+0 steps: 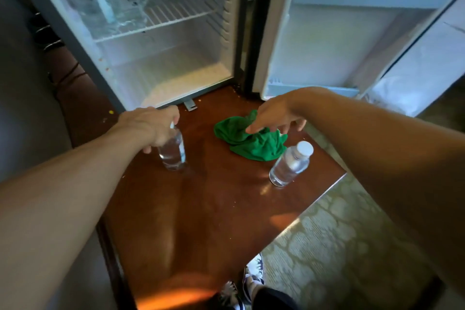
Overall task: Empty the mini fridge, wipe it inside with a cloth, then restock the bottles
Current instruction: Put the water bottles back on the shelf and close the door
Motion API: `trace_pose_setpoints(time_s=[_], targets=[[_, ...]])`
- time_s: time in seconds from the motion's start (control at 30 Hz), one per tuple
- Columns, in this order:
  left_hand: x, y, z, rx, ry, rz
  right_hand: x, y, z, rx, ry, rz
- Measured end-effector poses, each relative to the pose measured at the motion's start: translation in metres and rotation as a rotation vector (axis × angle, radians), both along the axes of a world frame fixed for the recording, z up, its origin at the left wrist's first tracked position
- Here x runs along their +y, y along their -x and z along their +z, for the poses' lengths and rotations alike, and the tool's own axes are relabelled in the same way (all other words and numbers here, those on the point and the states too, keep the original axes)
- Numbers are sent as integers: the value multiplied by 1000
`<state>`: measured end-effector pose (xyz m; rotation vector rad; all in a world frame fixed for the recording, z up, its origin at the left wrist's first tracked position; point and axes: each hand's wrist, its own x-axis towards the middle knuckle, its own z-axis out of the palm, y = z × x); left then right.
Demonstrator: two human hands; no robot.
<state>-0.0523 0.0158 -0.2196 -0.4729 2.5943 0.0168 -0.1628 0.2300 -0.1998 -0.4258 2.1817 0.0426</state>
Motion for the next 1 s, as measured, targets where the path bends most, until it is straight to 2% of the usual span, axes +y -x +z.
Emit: trace_pose_setpoints(time_s=[0.13, 0.3, 0.5, 0.6, 0.73, 0.9, 1.0], targets=[[38, 18, -5, -26, -67, -82, 36, -3, 0, -23, -121, 65], [74, 37, -7, 3, -66, -156, 64, -14, -5, -8, -145, 87], [74, 39, -22, 158, -16, -84, 65, -20, -36, 328, -50, 201], [60, 38, -26, 183, -45, -57, 59, -18, -36, 327, 29, 125], [42, 41, -17, 208, -214, 30, 37, -12, -19, 330, 191, 6], [19, 52, 35, 482, -377, 228, 0, 7, 36, 453, 444, -125], [5, 66, 76, 655, -406, 268, -28, 26, 63, 503, 640, -238]])
